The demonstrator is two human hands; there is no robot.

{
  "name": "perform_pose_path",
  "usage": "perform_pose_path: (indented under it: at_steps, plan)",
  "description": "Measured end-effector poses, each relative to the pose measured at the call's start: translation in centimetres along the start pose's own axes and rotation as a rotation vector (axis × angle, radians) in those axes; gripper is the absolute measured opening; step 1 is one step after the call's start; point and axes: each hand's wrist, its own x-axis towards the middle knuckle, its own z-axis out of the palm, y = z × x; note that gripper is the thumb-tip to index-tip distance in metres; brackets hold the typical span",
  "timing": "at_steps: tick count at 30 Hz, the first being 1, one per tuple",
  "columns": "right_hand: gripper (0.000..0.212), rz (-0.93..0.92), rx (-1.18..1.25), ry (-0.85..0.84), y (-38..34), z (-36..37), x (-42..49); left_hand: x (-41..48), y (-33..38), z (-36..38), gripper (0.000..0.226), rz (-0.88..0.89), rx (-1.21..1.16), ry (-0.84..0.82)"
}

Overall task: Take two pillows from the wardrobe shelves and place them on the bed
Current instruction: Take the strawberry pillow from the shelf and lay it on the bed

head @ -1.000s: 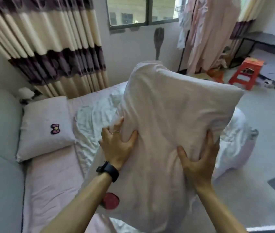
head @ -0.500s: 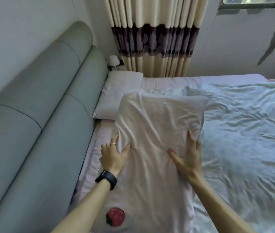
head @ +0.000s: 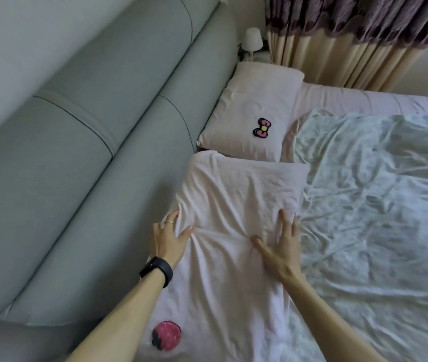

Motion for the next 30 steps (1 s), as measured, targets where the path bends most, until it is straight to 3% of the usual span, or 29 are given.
perform_pose_path:
  at_steps: [7, 10, 12, 19, 24, 27, 30]
  plan:
    - [0.107, 0.052, -0.002, -0.002, -0.4, 7.1, 7.4, 10.5, -2.0, 0.8, 0.067, 0.008, 0.025, 0.001]
    - [0.111, 0.109, -0.199, -0.103, 0.6, 9.8, 10.9, 14.2, -2.6, 1.6, 0.085, -0.068, 0.433, -0.041]
    - [0.105, 0.165, -0.35, -0.178, 1.7, 11.1, 12.1, 15.2, -3.4, 2.8, 0.089, -0.089, 0.534, -0.105]
    - [0.075, 0.007, -0.569, -0.228, 4.5, 15.1, 12.6, 17.3, -4.4, 8.3, 0.072, 0.327, 0.481, -0.19]
    - [0.066, -0.194, -0.526, -0.075, 3.9, 18.9, 13.9, 20.1, -5.9, 12.2, 0.066, 0.557, 0.497, -0.158]
    - [0.069, -0.264, -0.584, -0.171, 7.0, 21.2, 14.9, 21.5, -10.4, 13.3, 0.062, 0.515, 0.537, -0.132]
    - [0.075, -0.075, -0.795, -0.368, 11.6, 20.5, 14.9, 22.0, -15.3, 12.4, 0.066, 0.449, 0.579, -0.098]
